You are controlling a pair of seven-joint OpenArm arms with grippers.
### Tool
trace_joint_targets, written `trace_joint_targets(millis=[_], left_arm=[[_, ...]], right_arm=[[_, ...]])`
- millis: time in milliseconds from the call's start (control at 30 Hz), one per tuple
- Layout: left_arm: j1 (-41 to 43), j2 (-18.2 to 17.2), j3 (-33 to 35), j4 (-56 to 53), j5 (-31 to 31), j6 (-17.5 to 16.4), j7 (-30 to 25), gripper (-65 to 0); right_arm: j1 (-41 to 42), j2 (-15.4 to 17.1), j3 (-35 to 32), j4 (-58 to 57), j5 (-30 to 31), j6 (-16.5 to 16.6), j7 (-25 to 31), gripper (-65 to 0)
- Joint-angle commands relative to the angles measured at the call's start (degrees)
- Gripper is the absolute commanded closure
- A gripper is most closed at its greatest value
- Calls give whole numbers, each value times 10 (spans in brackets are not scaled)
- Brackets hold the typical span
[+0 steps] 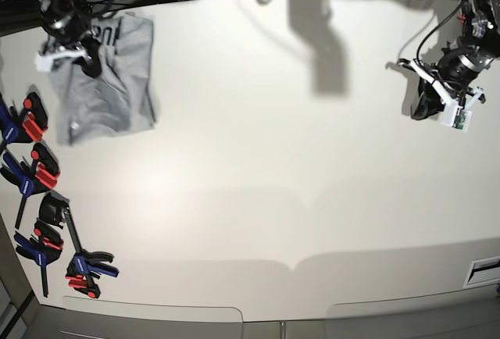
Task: Fold the T-shirt properly
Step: 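Drag the folded shirt with the right gripper toward the clamps, then release the shirt and raise the right gripper away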
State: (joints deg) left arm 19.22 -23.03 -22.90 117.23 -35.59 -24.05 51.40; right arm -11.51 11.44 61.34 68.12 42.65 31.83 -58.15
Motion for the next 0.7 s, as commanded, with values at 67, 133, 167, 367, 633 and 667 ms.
trace_joint_targets(millis=[67, 133, 167, 367, 633, 667], left_arm=[[-3, -8, -3, 9, -5, 0, -12, 0], [-3, -8, -3, 9, -5, 0, -12, 0], [-3, -8, -3, 9, -5, 0, -12, 0], [-3, -8, -3, 9, -5, 0, -12, 0], [-3, -8, -3, 9, -5, 0, -11, 0], [-3, -8, -3, 9, -5, 0, -11, 0]], right_arm=[[-15, 2, 22, 24, -90, -38, -31, 0], [-15, 3, 23, 37, -90, -38, -24, 0], [-13, 3, 23, 42, -89, -38, -20, 0], [9, 3, 23, 45, -54, -37, -18, 0], [48, 15, 23, 68, -15, -31, -24, 0], [51, 16, 23, 75, -15, -31, -26, 0]])
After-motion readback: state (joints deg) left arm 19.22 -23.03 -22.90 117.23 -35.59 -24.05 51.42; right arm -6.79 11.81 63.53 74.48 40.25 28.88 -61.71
